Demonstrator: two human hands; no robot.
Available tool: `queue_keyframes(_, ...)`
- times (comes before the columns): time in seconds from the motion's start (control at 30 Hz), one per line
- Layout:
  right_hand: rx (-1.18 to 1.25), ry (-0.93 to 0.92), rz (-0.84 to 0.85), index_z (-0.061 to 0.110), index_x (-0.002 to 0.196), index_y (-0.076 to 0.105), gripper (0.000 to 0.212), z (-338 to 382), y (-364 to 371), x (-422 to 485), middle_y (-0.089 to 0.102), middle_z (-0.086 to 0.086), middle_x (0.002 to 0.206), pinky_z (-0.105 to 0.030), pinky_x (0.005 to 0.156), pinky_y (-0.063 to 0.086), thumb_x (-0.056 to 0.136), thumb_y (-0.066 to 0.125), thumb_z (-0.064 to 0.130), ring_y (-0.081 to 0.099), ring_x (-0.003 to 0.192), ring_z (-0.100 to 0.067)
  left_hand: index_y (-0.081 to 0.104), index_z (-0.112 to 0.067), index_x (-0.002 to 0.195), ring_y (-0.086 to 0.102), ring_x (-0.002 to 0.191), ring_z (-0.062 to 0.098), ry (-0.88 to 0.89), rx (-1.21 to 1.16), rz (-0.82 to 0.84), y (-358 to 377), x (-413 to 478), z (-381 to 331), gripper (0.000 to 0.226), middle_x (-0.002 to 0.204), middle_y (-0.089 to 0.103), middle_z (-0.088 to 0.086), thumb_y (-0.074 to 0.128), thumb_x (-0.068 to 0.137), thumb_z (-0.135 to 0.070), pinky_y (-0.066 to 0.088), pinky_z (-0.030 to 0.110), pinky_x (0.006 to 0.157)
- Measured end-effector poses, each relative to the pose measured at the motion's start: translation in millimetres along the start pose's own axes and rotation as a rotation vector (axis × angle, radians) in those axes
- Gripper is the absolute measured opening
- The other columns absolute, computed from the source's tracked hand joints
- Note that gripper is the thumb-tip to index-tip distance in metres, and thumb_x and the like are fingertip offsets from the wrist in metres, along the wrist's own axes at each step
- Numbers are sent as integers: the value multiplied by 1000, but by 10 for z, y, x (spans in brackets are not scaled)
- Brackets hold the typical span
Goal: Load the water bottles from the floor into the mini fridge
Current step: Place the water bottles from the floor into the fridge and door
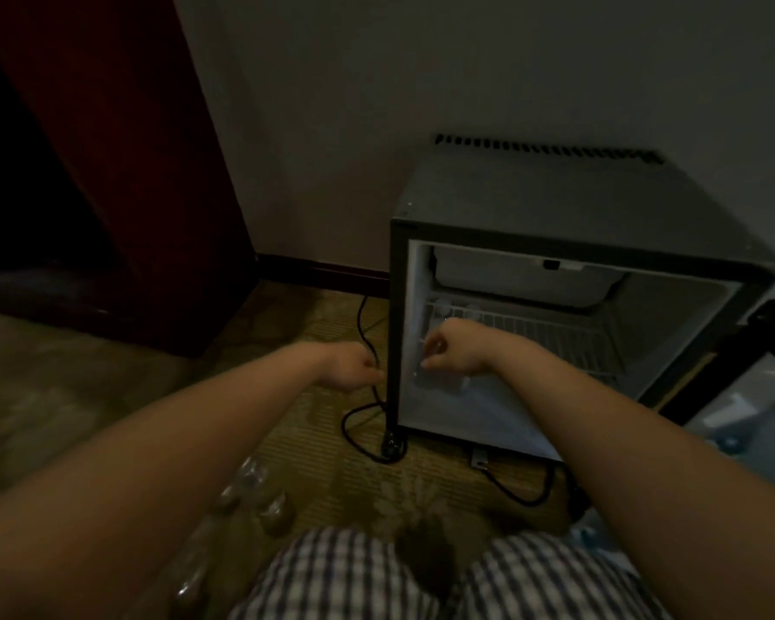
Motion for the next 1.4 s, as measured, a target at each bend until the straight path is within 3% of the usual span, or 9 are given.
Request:
queue_keyframes(0.13, -28, -71, -45, 11, 123, 59, 35, 606, -127, -210, 60, -7, 123, -28, 86, 45, 92, 57, 28, 58, 111, -22, 47, -11, 133, 52, 119, 26, -30, 13, -73, -136, -605, 294, 42, 132, 51, 11, 41, 97, -31, 42, 33, 96)
queue_keyframes(0.4, -53, -214, -31, 17, 123, 58, 34, 1900, 213, -669, 57, -4, 127, -31, 90, 45, 91, 56, 31, 55, 114, -22, 48, -12, 132, 51, 120, 25, -162, -42, -205, -68, -1804, 1089, 41, 132, 51, 8, 43, 96, -32, 42, 36, 100)
queue_keyframes(0.73, -23, -397, 195, 12, 124, 58, 36, 3245, 1733, -1164, 59, -10, 126, -34, 93, 48, 91, 57, 25, 58, 110, -24, 53, -11, 126, 55, 113, 23, -346, -205, -141, 1289, -3010, 2471, 39, 127, 57, 8, 48, 94, -33, 44, 37, 100)
queue_keyframes(0.9, -15, -411, 354, 13, 122, 57, 31, 3566, 2546, -1322, 59, -8, 125, -30, 86, 50, 92, 56, 21, 58, 110, -22, 55, -13, 120, 54, 99, 15, -441, -342, -135, 2146, -3400, 3075, 34, 112, 58, -1, 53, 91, -31, 44, 29, 89)
queue_keyframes(1.03, -92, -437, 438, 12, 124, 55, 33, 3734, 3120, -1376, 56, -8, 128, -30, 93, 45, 92, 55, 19, 55, 116, -21, 44, -19, 131, 53, 114, 20, -566, -520, -100, 2856, -3618, 3409, 48, 131, 52, 6, 60, 87, -28, 46, 33, 97)
queue_keyframes(1.17, -129, -421, 497, 13, 128, 53, 37, 3789, 3586, -1336, 55, -9, 130, -31, 94, 46, 92, 56, 18, 55, 116, -22, 25, -18, 145, 37, 135, 26, -653, -704, -126, 3384, -3654, 3630, 75, 148, 36, 8, 66, 82, -22, 35, 40, 111)
queue_keyframes(1.3, -112, -420, 522, 15, 132, 48, 42, 3849, 3901, -1330, 53, -8, 134, -29, 95, 43, 91, 57, 16, 52, 121, -22, 20, -24, 147, 33, 138, 27, -672, -887, -185, 3786, -3551, 3711, 82, 151, 31, 8, 68, 81, -20, 32, 44, 113)
queue_keyframes(1.4, -75, -438, 518, 17, 135, 45, 46, 3877, 4062, -1339, 53, -7, 134, -29, 96, 42, 91, 57, 16, 52, 122, -20, 24, -24, 145, 34, 137, 24, -621, -1064, -330, 3904, -3444, 3690, 82, 148, 35, 5, 70, 79, -15, 32, 43, 113)
Point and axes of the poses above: each hand's wrist, its own x-axis towards the middle knuckle, its own y-axis out of the palm, z = x × y, the point moved 10 cm from there along x, towards the middle knuckle
